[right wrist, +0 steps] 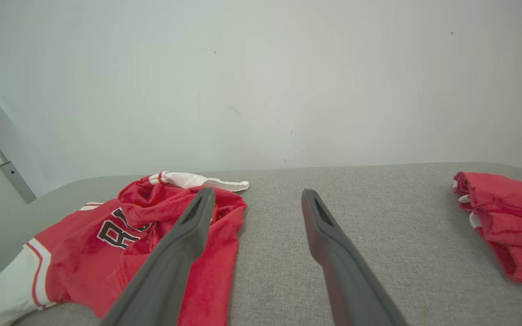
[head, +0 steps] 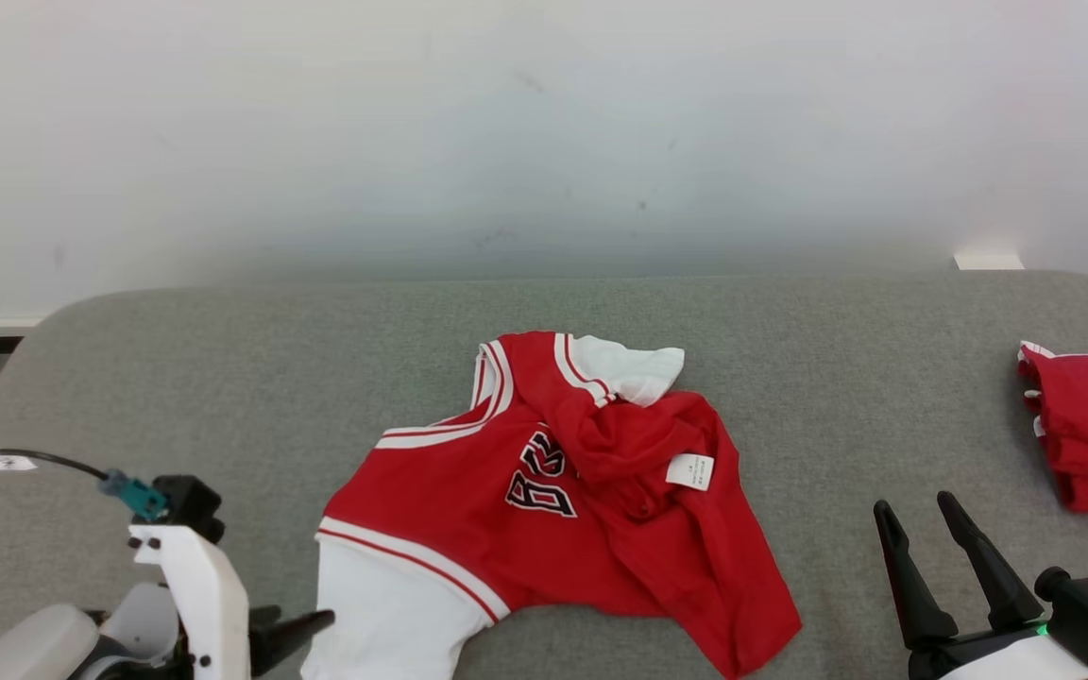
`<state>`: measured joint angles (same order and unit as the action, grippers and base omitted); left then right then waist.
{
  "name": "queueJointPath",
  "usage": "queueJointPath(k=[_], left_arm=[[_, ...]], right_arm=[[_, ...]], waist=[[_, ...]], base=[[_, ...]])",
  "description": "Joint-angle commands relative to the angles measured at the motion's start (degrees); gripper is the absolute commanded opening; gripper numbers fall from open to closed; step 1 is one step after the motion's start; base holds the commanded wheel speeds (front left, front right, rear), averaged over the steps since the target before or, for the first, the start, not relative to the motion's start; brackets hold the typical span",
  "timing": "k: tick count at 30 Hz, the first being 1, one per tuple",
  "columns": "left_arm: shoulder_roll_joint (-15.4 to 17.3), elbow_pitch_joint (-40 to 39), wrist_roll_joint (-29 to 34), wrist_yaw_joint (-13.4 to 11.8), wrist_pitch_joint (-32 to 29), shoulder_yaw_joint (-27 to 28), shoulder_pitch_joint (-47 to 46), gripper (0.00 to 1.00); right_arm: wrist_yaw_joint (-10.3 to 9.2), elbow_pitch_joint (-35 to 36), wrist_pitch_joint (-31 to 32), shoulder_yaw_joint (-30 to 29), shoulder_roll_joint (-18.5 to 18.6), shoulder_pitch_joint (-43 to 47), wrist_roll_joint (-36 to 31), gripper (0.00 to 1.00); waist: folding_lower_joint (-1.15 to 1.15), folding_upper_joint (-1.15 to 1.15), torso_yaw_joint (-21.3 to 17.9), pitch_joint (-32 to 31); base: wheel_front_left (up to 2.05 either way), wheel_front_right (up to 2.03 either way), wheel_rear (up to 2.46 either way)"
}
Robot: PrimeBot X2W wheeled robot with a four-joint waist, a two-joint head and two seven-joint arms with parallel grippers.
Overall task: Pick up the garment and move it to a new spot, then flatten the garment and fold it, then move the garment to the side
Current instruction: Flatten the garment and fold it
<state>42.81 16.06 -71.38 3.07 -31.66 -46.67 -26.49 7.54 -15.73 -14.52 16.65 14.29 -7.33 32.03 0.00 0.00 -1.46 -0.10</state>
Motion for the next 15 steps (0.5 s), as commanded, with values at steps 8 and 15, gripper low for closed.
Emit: queueJointPath(k=[8, 15], left_arm=[[0.2, -3.1, 11.1, -4.4, 18.1, 3.2, 0.1, 1.0], [-4.9, -5.0, 16.4, -13.6, 38.9, 7.6, 6.6, 1.0]], right_arm=[[-0.11, 0.3, 0.1, 1.4, 0.2, 0.9, -0.6, 1.0], [-0.12, 0.2, 0.9, 4.2, 0.3, 1.5, -1.5, 1.0]], waist=[[0.0, 0.0, 0.9, -0.6], [0.0, 0.0, 1.3, -0.9]], base=[[0.0, 0.0, 0.0], [0.0, 0.0, 0.0]])
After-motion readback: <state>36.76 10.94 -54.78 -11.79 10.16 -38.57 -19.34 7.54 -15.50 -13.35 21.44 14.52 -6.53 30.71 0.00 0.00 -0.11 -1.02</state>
